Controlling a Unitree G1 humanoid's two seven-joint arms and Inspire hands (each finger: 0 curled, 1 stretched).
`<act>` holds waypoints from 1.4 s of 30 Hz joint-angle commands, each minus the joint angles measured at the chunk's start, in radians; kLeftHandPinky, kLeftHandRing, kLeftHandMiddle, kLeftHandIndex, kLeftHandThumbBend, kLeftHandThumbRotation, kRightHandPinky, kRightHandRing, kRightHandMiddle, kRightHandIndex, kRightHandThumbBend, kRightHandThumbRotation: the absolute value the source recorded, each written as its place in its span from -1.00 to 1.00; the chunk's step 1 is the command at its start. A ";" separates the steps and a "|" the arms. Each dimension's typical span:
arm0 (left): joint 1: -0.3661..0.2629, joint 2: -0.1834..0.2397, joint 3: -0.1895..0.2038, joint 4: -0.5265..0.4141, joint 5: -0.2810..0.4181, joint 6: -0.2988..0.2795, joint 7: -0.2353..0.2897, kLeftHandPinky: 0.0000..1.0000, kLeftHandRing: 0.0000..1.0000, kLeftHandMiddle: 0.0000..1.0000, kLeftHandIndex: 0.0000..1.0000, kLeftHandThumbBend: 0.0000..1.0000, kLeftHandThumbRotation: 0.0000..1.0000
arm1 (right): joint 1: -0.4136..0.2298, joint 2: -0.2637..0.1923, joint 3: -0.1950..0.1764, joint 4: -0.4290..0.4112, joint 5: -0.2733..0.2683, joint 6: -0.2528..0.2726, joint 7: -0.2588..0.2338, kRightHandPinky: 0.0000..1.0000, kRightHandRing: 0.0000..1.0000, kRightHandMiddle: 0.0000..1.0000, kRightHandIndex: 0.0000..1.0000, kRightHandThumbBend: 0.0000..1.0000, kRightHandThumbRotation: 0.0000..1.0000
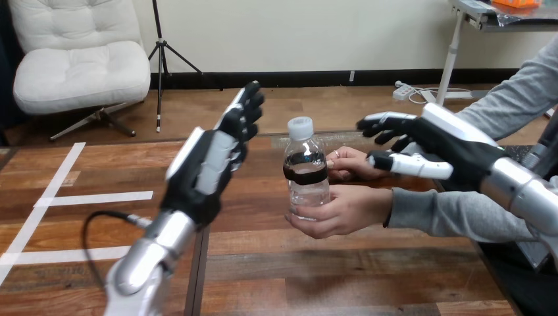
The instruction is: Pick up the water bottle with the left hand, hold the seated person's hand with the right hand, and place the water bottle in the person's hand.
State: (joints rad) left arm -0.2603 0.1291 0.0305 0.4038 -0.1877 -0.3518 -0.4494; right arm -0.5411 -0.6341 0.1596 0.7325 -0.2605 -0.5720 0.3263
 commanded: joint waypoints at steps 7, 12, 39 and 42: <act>0.075 0.051 0.029 -0.204 -0.032 0.015 -0.011 1.00 1.00 1.00 1.00 1.00 1.00 | 0.076 0.059 -0.108 -0.128 0.161 -0.010 -0.023 0.57 0.69 0.71 0.72 1.00 1.00; 0.119 0.054 0.034 -0.271 -0.029 0.020 0.001 1.00 1.00 1.00 1.00 1.00 1.00 | 0.124 0.081 -0.135 -0.186 0.233 -0.016 -0.013 0.60 0.72 0.73 0.73 1.00 1.00; 0.383 0.001 0.028 -0.553 -0.048 -0.002 0.085 1.00 1.00 1.00 1.00 0.99 1.00 | 0.501 0.322 -0.134 -0.736 0.602 0.147 -0.011 0.62 0.71 0.73 0.71 0.99 1.00; 0.408 -0.005 0.024 -0.568 -0.044 -0.009 0.089 1.00 1.00 1.00 1.00 0.98 1.00 | 0.540 0.349 -0.122 -0.777 0.602 0.164 -0.024 0.62 0.71 0.72 0.71 0.99 1.00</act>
State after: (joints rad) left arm 0.1271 0.1564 0.0566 -0.0404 -0.2067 -0.3110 -0.3853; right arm -0.0568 -0.3720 0.0358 0.1696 0.2767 -0.4570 0.3469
